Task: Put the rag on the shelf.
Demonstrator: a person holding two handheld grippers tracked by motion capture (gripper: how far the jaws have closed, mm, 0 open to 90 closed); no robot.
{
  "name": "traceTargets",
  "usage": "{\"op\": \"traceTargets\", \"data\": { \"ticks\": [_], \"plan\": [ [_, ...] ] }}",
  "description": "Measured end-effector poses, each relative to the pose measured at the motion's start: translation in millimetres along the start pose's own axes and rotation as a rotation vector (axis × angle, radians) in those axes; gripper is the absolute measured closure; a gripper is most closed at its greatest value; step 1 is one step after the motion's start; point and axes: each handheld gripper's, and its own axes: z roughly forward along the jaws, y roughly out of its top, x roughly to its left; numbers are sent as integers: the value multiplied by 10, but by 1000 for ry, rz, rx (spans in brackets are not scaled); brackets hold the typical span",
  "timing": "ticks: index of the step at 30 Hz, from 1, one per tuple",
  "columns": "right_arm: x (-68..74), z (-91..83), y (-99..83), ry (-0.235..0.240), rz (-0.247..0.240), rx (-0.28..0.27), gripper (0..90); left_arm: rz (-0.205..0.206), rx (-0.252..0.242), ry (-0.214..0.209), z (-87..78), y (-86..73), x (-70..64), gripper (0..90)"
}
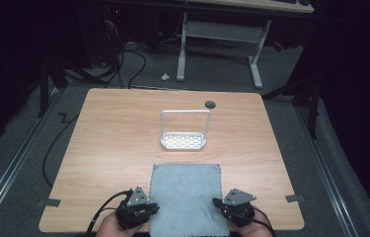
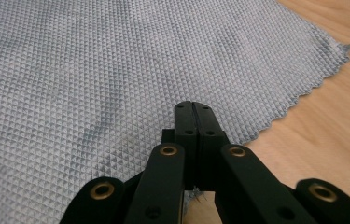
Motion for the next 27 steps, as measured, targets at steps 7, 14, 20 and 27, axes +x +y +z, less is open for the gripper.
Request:
{"op": "traceTargets", "data": {
  "ticks": [7, 14, 20, 27],
  "plan": [
    [35, -53, 42, 20, 2, -41, 883, 2, -79, 30, -67, 63, 24, 725],
    [-241, 119, 115, -68, 67, -32, 884, -30, -68, 122, 143, 222, 270, 726],
    [-190, 110, 68, -48, 53, -14, 885, -2, -43, 105, 100, 114, 160, 737],
    [-144, 26, 22, -31, 52, -38, 854, -17, -112, 143, -6, 105, 220, 684]
  ]
}}
